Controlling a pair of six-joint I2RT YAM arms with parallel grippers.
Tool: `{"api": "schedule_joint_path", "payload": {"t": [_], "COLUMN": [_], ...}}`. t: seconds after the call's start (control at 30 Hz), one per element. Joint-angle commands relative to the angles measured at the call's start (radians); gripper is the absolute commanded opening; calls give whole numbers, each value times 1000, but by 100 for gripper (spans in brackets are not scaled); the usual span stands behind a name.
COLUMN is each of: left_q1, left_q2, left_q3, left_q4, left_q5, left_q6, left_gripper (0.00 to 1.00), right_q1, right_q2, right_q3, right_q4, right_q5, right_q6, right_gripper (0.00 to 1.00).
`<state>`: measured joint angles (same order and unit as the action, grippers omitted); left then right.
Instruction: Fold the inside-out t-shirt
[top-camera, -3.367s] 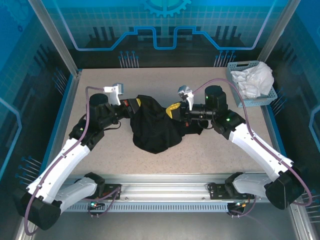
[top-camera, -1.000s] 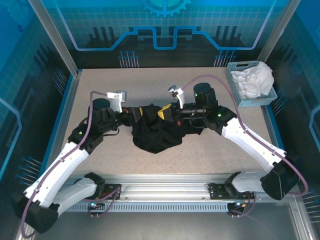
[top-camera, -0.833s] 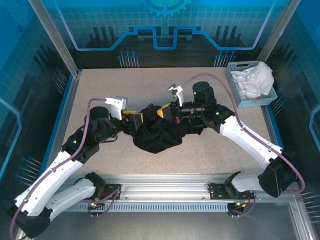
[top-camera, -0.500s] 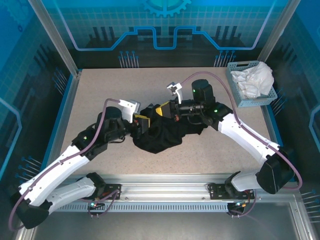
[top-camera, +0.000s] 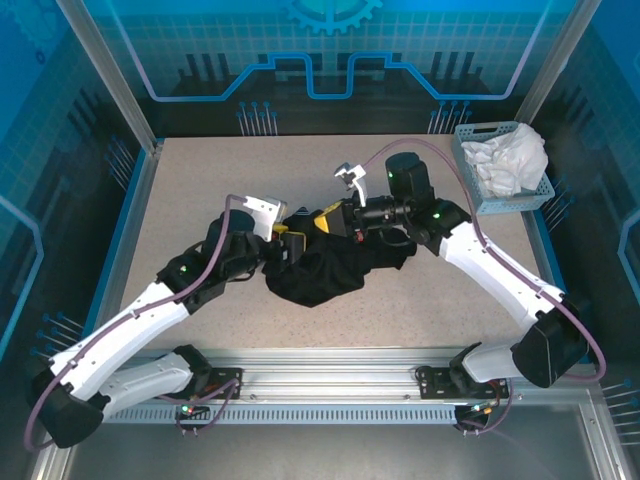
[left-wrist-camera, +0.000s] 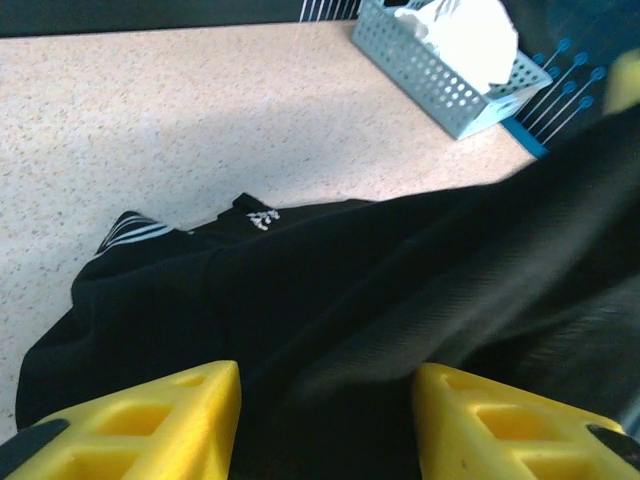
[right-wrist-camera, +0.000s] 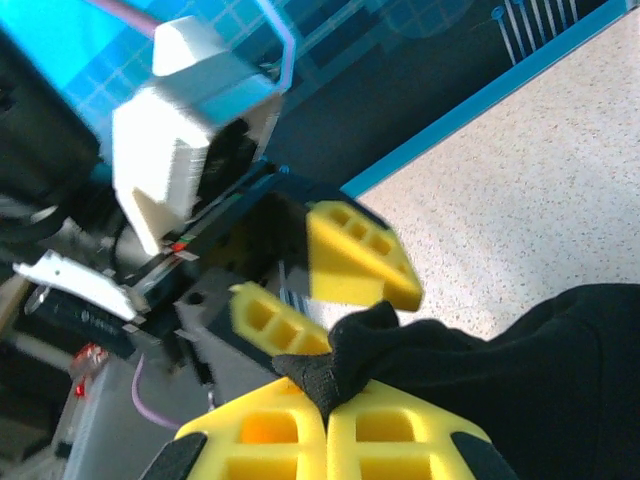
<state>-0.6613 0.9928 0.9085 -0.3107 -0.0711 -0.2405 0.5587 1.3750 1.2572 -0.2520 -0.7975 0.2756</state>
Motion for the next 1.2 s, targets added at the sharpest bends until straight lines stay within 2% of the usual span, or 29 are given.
{"api": "schedule_joint_path", "payload": {"t": [0.0,0.1,0.17,0.2,0.27,0.33,0.4,0.5,0.53,0.6,0.67,0.8,0.87,0.93,1.03,1.17], "left_q1": [-4,-4,-3,-2,-1,0,4,9,9,9,9,9,9,10,10,11], "left_q2": [35,73,102,117,138,144,132,97,88,79,76,65,60,57,52,46], "left_q3": [48,69,85,92,105,105,93,68,62,56,52,41,38,38,36,35], "left_q4": [-26,-12,1,12,30,49,74,124,140,167,179,195,199,199,201,199], "left_q5": [-18,45,104,143,209,276,324,393,407,406,383,326,304,287,280,277], "left_q6": [33,38,43,42,34,25,3,-66,-104,-183,-250,-314,-318,-318,-316,-314], "left_gripper": [56,67,67,64,50,25,1,0,0,0,0,0,0,0,0,0], "right_q1": [-23,-34,-36,-38,-45,-67,-82,-82,-78,-53,-24,6,26,47,76,105], "right_q2": [7,16,15,13,5,-14,-35,-42,-43,-59,-88,-179,-233,-273,-286,-249], "right_q3": [67,91,102,105,105,98,95,119,123,108,80,4,-56,-119,-178,-206], "right_q4": [-170,-241,-281,-293,-306,-309,-325,-401,-422,-427,-412,-370,-325,-273,-205,-133], "right_q5": [-104,-174,-195,-187,-150,-82,58,508,619,761,839,843,807,718,629,588], "right_q6": [-177,-260,-306,-319,-322,-298,-252,-133,-107,-87,-79,-68,-65,-52,-6,29], "right_gripper": [0,0,0,0,0,0,3,16,17,22,27,36,39,44,50,52]}}
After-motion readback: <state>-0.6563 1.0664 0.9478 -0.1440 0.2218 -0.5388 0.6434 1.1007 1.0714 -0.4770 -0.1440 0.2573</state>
